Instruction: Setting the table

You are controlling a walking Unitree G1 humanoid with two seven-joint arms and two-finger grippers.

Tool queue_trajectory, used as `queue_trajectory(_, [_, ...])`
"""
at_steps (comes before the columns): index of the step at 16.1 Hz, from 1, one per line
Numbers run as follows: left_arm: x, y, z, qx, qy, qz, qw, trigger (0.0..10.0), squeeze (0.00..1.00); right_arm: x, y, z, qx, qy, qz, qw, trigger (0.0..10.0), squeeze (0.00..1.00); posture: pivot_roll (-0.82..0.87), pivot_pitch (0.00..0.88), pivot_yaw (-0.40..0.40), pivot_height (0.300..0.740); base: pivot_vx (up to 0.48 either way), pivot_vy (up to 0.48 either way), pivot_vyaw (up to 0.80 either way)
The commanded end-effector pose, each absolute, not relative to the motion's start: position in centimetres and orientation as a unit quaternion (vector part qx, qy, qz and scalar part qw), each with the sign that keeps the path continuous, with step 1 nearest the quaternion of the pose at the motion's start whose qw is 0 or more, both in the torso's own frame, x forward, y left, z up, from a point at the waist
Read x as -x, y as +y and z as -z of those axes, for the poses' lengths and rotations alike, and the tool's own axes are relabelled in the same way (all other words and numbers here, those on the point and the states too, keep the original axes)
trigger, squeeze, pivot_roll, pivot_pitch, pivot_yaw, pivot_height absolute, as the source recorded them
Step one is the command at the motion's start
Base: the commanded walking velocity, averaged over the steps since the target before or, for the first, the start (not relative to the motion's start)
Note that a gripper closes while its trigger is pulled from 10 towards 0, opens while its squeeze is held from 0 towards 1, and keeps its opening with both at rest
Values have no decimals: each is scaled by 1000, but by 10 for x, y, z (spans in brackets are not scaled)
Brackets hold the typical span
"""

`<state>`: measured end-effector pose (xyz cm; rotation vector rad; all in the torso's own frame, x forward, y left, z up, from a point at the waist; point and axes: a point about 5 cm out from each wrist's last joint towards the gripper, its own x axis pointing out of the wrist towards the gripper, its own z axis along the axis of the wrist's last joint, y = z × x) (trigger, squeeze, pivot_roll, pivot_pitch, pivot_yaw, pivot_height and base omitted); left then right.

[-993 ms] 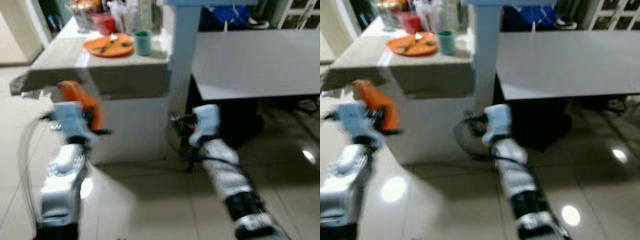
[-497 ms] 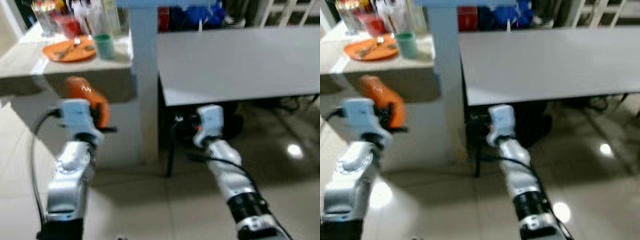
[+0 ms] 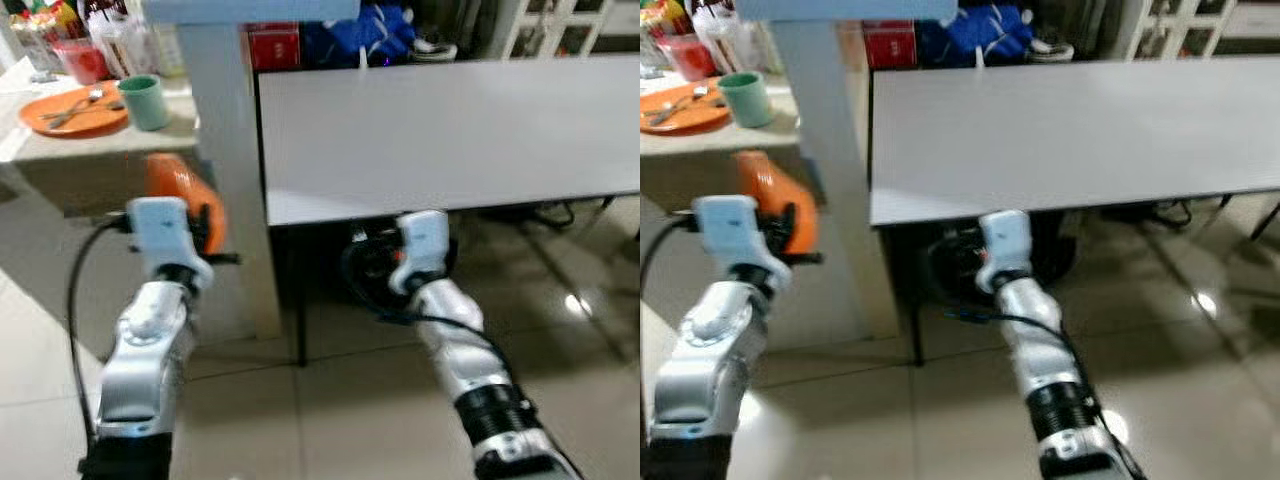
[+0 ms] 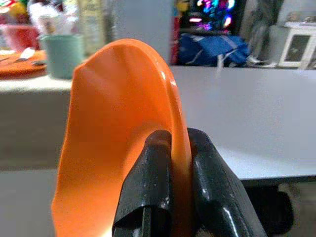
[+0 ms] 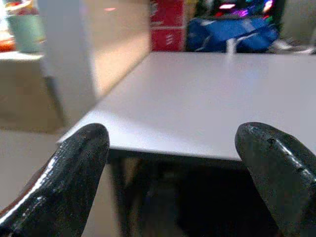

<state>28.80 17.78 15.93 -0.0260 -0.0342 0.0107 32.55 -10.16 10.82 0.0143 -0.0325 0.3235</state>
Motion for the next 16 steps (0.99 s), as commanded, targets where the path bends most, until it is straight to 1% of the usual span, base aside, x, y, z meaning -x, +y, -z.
queue_trajectory(1, [-288, 190, -168, 4, -37, -26, 999, 0, 0, -326, -91, -114, -12, -26, -174, 984, 10000, 0, -47, 0, 42, 740, 311, -360, 0])
queue_trajectory(5, [-288, 186, -165, 14, -34, -22, 999, 0, 0, -327, -90, -116, -12, -29, -180, 983, 10000, 0, -48, 0, 37, 740, 317, -358, 0])
queue_trajectory(16, [-290, 183, -167, 5, -38, -11, 999, 0, 0, -326, -89, -116, -10, -29, -185, 982, 10000, 0, -50, 0, 40, 740, 315, -359, 0])
